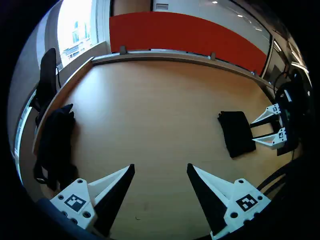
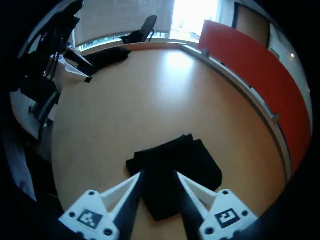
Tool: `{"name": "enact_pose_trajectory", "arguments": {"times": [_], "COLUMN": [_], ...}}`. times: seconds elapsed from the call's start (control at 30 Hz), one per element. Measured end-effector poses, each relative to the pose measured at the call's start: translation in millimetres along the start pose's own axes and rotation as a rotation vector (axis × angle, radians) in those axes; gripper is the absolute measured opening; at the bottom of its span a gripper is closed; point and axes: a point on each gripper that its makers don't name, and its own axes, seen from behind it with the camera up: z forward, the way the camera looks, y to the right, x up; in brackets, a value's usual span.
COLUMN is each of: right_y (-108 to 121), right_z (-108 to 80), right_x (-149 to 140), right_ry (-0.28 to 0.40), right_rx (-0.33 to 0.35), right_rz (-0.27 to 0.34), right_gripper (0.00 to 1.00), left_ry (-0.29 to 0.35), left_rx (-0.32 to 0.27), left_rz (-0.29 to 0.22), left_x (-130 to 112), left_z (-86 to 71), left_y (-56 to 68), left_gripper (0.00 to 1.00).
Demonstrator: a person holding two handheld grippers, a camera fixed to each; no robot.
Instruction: Fold towel
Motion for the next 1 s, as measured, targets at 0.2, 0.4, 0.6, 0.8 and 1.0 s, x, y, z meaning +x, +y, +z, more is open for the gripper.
{"name": "enact_pose_trajectory", "arguments": {"times": [0.2, 0.4, 0.6, 0.8, 1.0], "right_y": [10.6, 14.3, 14.2, 14.5, 14.8], "right_z": [-4.5, -7.4, -9.5, -14.4, -18.0], "right_x": [-2.6, -11.2, -28.8, -43.7, -55.1], "right_ry": [0.009, 0.008, -0.014, -0.029, -0.039], "right_rx": [-0.033, -0.043, -0.049, -0.057, -0.063], "right_rz": [0.033, 0.063, 0.08, 0.102, 0.116], "right_gripper": [0.75, 0.75, 0.75, 0.75, 0.75], "left_ry": [0.004, 0.008, 0.01, 0.009, 0.009], "left_rx": [-0.007, -0.013, -0.015, -0.016, -0.016], "left_rz": [0.006, 0.015, 0.019, 0.021, 0.022], "left_x": [3.7, 8.5, 10.9, 11.0, 10.3], "left_z": [1.3, 2.5, 2.7, 3.5, 4.2], "left_y": [4.1, 9.1, 10.6, 11.6, 13.5], "left_gripper": [0.97, 0.97, 0.97, 0.97, 0.97]}}
